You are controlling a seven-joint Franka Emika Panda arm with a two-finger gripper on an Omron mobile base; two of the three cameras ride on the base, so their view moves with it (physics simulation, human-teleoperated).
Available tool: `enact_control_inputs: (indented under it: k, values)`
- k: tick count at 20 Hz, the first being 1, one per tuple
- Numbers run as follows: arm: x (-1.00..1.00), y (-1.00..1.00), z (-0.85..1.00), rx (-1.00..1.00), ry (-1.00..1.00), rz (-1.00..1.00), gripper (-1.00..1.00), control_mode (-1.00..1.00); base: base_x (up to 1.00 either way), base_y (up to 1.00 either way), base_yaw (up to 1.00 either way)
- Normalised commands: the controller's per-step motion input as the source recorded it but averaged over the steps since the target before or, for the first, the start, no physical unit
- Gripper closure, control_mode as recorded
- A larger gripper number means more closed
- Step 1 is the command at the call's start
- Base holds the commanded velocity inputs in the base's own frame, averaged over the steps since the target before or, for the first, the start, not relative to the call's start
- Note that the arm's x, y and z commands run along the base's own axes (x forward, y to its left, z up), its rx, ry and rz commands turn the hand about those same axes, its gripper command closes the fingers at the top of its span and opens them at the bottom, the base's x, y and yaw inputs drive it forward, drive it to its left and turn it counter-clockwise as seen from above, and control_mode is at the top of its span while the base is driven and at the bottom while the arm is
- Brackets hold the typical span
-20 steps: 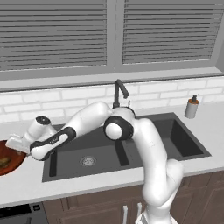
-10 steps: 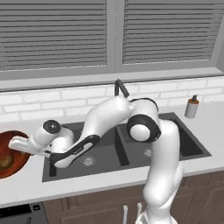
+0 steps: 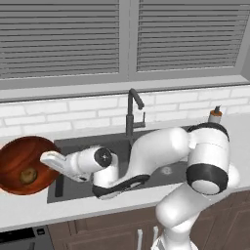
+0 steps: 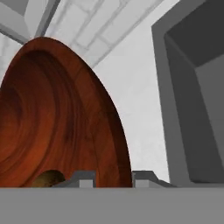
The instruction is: Pick the mushroom from the sink and place it in the bowl. Then pick the bowl and place it in the microwave. Then close the microwave door and press the start button.
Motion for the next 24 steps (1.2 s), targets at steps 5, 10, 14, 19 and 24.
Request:
enact_control_inputs:
  k: [5,10,14,19,24]
  values:
    - [0.00,-0.78,1.00,0.21,0.26,-0.14,1.00,-1.00,0.00,0.00,0.00]
    - [0.02,-0.73,1.00,0.21,0.35,-0.12,1.00,-1.00,0.00,0.00,0.00]
    - [0.13,-0.67,1.00,0.17,0.37,-0.06,1.00,-1.00,0.00,0.00,0.00]
    - [0.14,-0.58,1.00,0.07,0.36,-0.08,1.00,-1.00,0.00,0.00,0.00]
    - [0.00,-0.22,0.95,-0.21,0.30,-0.07,1.00,-1.00,0.00,0.00,0.00]
